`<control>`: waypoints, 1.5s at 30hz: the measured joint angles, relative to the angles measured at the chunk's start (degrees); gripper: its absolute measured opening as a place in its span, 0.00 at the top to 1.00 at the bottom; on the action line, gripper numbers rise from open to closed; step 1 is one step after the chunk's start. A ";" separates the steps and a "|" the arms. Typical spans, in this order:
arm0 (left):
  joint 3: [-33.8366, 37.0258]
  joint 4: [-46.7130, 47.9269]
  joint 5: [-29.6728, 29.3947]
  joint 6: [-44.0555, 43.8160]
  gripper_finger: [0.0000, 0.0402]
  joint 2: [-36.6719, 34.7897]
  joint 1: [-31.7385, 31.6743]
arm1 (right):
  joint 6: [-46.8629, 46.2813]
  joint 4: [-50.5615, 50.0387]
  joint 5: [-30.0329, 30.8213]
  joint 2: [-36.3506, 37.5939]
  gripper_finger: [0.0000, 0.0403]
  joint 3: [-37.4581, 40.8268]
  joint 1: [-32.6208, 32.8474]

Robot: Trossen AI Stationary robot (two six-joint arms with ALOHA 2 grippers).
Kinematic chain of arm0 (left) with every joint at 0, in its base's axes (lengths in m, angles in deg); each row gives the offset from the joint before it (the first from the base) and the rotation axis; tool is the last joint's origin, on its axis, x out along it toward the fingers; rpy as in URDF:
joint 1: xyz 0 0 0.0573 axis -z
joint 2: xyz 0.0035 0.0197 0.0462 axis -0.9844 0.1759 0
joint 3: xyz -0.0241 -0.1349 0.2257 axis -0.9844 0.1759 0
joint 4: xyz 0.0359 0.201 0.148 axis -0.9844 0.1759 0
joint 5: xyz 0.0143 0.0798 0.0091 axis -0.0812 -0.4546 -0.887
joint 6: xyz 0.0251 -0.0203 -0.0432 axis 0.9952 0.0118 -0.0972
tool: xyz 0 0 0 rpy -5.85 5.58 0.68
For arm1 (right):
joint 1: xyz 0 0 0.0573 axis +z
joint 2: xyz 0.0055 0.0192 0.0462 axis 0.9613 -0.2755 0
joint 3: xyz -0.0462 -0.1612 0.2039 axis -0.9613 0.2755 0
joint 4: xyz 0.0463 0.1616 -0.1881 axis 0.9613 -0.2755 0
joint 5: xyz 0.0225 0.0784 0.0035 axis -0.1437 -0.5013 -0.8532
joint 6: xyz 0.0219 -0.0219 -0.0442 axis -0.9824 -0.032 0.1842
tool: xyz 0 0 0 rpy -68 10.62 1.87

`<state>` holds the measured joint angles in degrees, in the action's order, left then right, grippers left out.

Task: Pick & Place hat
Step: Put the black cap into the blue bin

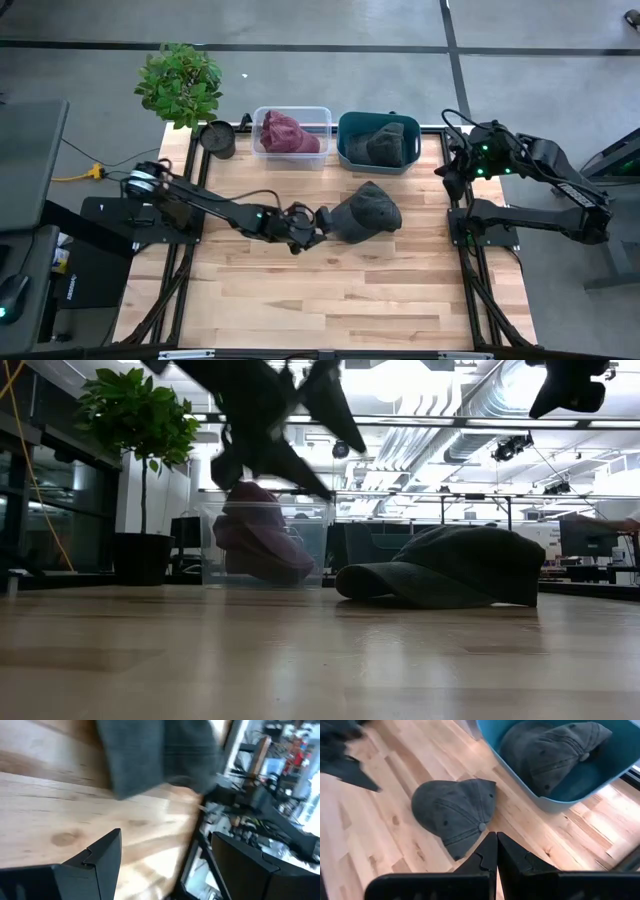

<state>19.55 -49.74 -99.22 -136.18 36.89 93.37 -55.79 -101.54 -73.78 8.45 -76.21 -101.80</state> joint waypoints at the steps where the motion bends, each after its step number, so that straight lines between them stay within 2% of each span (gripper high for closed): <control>1: 0.03 -0.98 0.04 -0.78 0.34 1.39 0.25 | 0.23 -0.01 -0.44 0.49 1.00 0.00 0.00; 7: -0.09 -8.08 -0.95 -5.08 0.34 8.16 0.37 | 2.79 -0.66 -2.41 2.41 1.00 0.00 0.00; 16: -4.78 -6.83 -4.06 -5.34 0.34 14.65 -0.46 | 5.11 -1.00 -3.61 2.49 1.00 0.00 0.00; 19: -7.25 -3.14 -5.16 -4.25 0.34 16.62 -1.58 | 5.21 -1.14 -3.64 2.49 1.00 0.00 0.00; 26: -12.33 4.43 -3.86 -0.28 0.34 17.92 -3.81 | 5.85 -1.30 -4.61 2.49 1.00 0.00 0.00; 40: -12.99 2.92 -3.70 3.82 0.34 19.25 -6.78 | 5.81 -1.29 -4.38 2.49 1.00 0.00 0.00; 45: -12.97 0.98 0.37 3.94 0.37 21.69 -7.28 | 5.70 -1.27 -4.23 2.49 1.00 0.00 -0.01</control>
<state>6.58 -48.76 -98.85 -132.24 58.59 86.09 -50.09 -102.81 -78.00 10.94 -76.21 -101.81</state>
